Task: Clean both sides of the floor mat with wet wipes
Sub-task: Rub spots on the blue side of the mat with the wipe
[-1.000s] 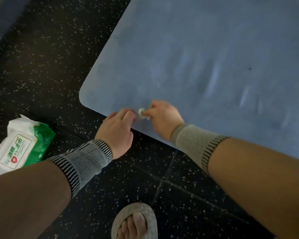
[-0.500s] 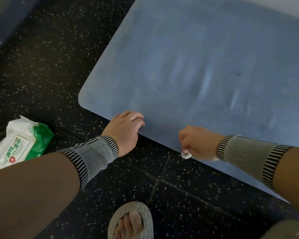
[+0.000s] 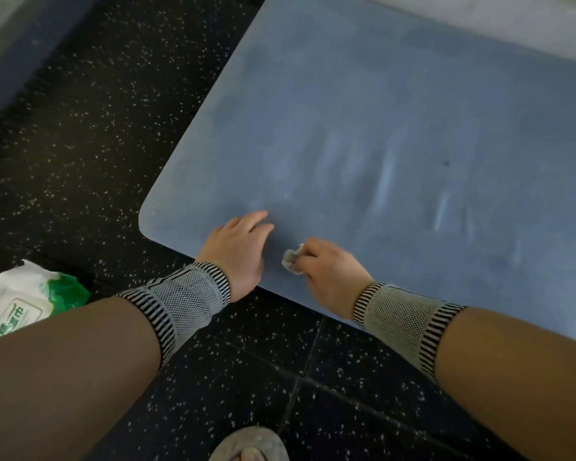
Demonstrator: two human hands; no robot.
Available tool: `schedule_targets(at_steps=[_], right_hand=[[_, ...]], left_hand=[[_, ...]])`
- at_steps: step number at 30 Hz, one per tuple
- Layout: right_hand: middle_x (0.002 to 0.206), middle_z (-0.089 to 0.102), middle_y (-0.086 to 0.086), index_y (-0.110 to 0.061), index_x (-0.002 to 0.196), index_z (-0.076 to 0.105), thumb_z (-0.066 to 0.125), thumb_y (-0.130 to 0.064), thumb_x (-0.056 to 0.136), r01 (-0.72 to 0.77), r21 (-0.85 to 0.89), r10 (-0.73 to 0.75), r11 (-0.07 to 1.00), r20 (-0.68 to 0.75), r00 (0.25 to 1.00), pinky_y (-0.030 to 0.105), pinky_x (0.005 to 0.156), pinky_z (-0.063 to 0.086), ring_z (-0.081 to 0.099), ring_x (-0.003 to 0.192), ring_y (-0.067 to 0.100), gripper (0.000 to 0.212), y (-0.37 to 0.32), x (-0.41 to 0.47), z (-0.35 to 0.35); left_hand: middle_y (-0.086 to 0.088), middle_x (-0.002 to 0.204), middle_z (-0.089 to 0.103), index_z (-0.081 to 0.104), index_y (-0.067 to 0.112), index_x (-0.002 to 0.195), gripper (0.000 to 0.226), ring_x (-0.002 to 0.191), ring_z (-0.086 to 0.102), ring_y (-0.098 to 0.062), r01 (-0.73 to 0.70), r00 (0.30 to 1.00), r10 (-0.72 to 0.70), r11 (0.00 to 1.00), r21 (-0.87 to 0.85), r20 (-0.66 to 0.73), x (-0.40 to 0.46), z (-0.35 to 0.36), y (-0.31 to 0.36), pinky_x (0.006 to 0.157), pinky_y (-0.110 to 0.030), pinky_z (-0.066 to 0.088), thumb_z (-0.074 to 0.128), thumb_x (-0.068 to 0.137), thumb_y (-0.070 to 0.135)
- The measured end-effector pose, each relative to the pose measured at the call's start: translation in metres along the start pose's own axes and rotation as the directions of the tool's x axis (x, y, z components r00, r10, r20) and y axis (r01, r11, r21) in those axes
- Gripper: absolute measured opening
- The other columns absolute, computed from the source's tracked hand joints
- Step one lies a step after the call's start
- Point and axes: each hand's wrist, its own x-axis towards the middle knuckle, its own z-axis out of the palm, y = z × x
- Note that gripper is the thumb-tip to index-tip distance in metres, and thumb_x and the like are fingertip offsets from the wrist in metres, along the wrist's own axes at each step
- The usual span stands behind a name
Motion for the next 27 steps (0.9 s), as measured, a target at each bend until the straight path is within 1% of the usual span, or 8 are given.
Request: schedule_targets(at_steps=[4, 10, 13, 16, 18, 20, 22, 27], right_hand=[[0.122, 0.049, 0.008, -0.014, 0.118, 0.06, 0.045, -0.025, 0.094, 0.084, -0.025, -0.082, 0.996, 0.066, 0.994, 0.034, 0.087, 0.046, 0.053, 0.097, 0.023, 0.03, 0.01, 0.004, -0.009], [0.074, 0.049, -0.008, -0.022, 0.079, 0.05, 0.053, -0.05, 0.087, -0.043, 0.105, 0.031, 0.994, 0.114, 0.993, 0.024, 0.057, 0.035, 0.048, 0.072, 0.016, 0.028, 0.023, 0.03, -0.018], [0.078, 0.053, -0.002, -0.019, 0.085, 0.058, 0.058, -0.039, 0.089, -0.21, 0.072, 0.215, 0.975, -0.072, 0.974, 0.026, 0.062, 0.036, 0.051, 0.08, 0.022, 0.021, 0.066, 0.072, -0.054], [0.103, 0.056, 0.013, -0.011, 0.109, 0.063, 0.048, -0.024, 0.095, -0.329, -0.151, 0.283, 0.932, -0.265, 0.922, 0.029, 0.075, 0.037, 0.055, 0.095, 0.03, 0.025, 0.098, 0.1, -0.083], [0.103, 0.058, 0.011, -0.011, 0.108, 0.065, 0.047, -0.019, 0.094, -0.211, -0.189, 0.163, 0.959, -0.241, 0.957, 0.029, 0.072, 0.038, 0.056, 0.092, 0.026, 0.024, 0.082, 0.1, -0.075], [0.098, 0.06, 0.009, -0.012, 0.103, 0.066, 0.048, -0.013, 0.09, 0.087, -0.215, -0.096, 0.973, -0.031, 0.995, 0.027, 0.069, 0.037, 0.057, 0.09, 0.027, 0.022, 0.051, 0.083, -0.049], [0.105, 0.056, 0.009, -0.01, 0.11, 0.063, 0.046, -0.01, 0.092, 0.256, -0.099, -0.241, 0.962, 0.138, 0.961, 0.029, 0.076, 0.038, 0.052, 0.097, 0.027, 0.025, 0.04, 0.067, -0.032], [0.086, 0.053, 0.001, -0.019, 0.082, 0.054, 0.057, -0.041, 0.089, -0.033, 0.122, 0.033, 0.992, -0.003, 0.999, 0.037, 0.078, 0.043, 0.053, 0.086, 0.025, 0.023, 0.079, 0.123, -0.071]], left_hand=[[0.001, 0.158, 0.021, 0.036, 0.017, 0.146, 0.056, 0.139, 0.029, -0.022, -0.001, 1.0, 0.002, 1.0, 0.013, -0.024, 0.016, -0.006, 0.003, 0.112, -0.039, 0.031, 0.051, 0.092, 0.019], [0.002, 0.157, 0.023, 0.039, 0.016, 0.145, 0.055, 0.141, 0.022, -0.02, 0.01, 0.999, -0.008, 1.0, 0.03, -0.049, 0.039, -0.013, 0.006, 0.114, -0.038, 0.028, 0.05, 0.092, 0.02], [0.006, 0.158, 0.021, 0.036, 0.019, 0.147, 0.055, 0.142, 0.021, -0.017, 0.013, 0.999, -0.011, 0.999, 0.04, -0.042, 0.046, -0.011, 0.007, 0.114, -0.035, 0.025, 0.048, 0.093, 0.021], [0.008, 0.16, 0.017, 0.031, 0.019, 0.149, 0.056, 0.144, 0.019, -0.016, 0.048, 0.998, -0.047, 0.998, 0.045, -0.041, 0.054, -0.01, 0.007, 0.116, -0.036, 0.024, 0.046, 0.095, 0.023], [0.008, 0.16, 0.015, 0.029, 0.019, 0.15, 0.057, 0.144, 0.018, -0.015, 0.08, 0.996, -0.078, 0.996, 0.041, -0.054, 0.06, -0.012, 0.005, 0.116, -0.037, 0.024, 0.045, 0.095, 0.024], [0.008, 0.161, 0.015, 0.028, 0.018, 0.15, 0.059, 0.144, 0.017, -0.015, 0.102, 0.993, -0.1, 0.995, 0.024, -0.063, 0.067, -0.014, 0.004, 0.116, -0.036, 0.022, 0.047, 0.094, 0.024], [0.007, 0.16, 0.016, 0.029, 0.016, 0.15, 0.062, 0.144, 0.016, -0.016, 0.104, 0.993, -0.103, 0.995, 0.009, -0.061, 0.073, -0.014, 0.005, 0.116, -0.036, 0.022, 0.05, 0.092, 0.025], [0.011, 0.158, 0.024, 0.036, 0.02, 0.148, 0.055, 0.142, 0.022, -0.014, 0.101, 0.99, -0.1, 0.995, 0.008, -0.098, 0.084, -0.012, 0.002, 0.114, -0.033, 0.025, 0.047, 0.094, 0.022]])
